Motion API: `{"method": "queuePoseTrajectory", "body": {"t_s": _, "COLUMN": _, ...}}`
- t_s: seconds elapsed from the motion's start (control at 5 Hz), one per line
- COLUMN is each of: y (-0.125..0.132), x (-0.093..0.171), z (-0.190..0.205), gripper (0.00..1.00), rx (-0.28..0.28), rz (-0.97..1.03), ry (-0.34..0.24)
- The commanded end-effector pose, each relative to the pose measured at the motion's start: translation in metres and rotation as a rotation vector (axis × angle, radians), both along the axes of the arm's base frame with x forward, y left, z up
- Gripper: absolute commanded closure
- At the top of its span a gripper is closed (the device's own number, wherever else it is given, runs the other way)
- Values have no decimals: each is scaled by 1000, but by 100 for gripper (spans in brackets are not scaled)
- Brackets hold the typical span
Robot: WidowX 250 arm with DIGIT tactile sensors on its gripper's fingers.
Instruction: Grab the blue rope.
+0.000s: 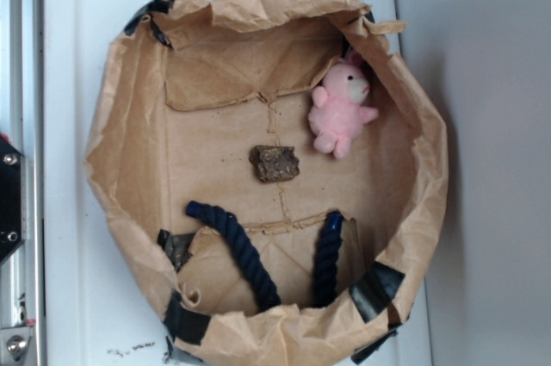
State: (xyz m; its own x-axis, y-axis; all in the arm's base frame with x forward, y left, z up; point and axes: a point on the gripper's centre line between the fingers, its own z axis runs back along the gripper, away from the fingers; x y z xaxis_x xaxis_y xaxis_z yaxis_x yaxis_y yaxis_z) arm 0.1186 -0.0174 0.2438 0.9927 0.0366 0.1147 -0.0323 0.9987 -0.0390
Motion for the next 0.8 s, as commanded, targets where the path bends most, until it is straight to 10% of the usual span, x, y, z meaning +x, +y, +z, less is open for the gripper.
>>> {"method": "queuePoseTrajectory", "body": {"t_s": 0.0, "y": 0, "x": 0, "z": 0, "gripper": 0, "rx": 0, "rz": 0, "ry": 0}}
{"method": "queuePoseTrajectory", "body": {"t_s": 0.6, "y": 14, "x": 51, "z": -3, "gripper": 0, "rx": -1, "rz": 45, "ry": 31}}
